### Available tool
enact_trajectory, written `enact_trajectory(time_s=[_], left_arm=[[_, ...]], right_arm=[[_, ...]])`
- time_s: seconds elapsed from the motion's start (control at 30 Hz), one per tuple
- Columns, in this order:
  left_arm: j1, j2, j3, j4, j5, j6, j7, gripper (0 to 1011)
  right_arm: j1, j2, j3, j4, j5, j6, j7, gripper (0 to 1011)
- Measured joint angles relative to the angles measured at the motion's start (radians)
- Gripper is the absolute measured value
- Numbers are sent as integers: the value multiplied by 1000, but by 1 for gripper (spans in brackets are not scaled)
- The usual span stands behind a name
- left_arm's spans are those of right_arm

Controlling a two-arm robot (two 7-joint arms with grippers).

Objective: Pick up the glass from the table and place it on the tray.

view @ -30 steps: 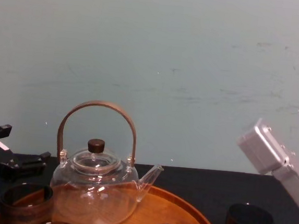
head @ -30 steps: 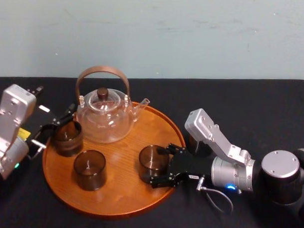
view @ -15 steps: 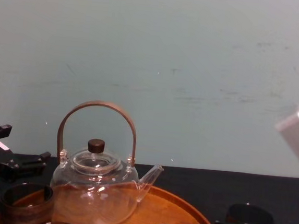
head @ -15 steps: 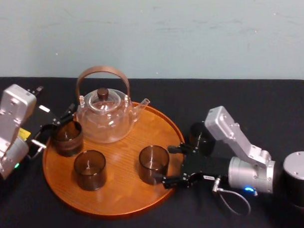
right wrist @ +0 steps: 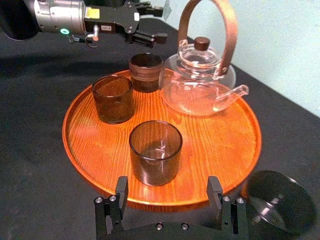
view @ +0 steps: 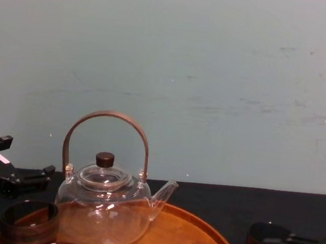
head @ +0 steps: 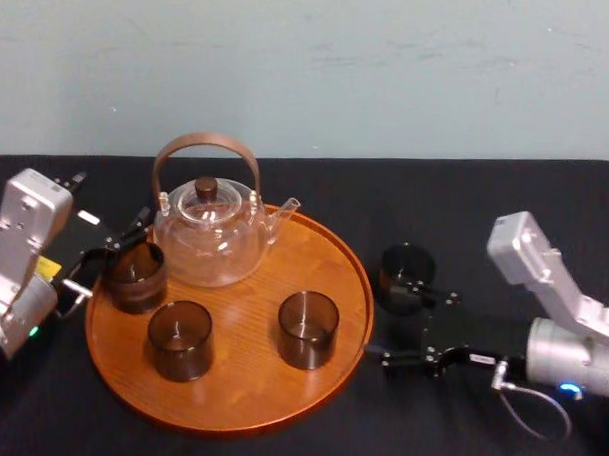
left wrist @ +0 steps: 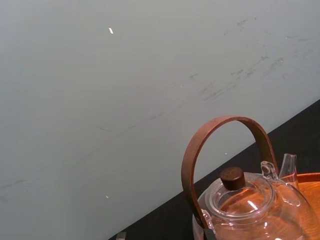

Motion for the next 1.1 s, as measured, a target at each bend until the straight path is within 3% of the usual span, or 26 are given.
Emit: enact_trajectory(time_s=[0.07, 0.23, 0.4, 0.87, 1.1], left_arm=[[0, 0, 0, 0, 0, 0, 0, 1002], [0, 0, 0, 0, 0, 0, 0, 1001], [0, 0, 0, 0, 0, 0, 0, 1001], [0, 0, 0, 0, 0, 0, 0, 1001], [0, 0, 0, 0, 0, 0, 0, 1001]], right_arm=[[-24, 32, 24, -27, 19, -17, 3, 1002], [-61, 72, 65, -59, 51, -42, 1, 1002], [-92, 87, 104, -74, 72, -47, -35, 1002], [-124, 40, 199, -52, 86, 45, -209, 1002], [-109, 23, 206, -31, 79, 97, -224, 1002]])
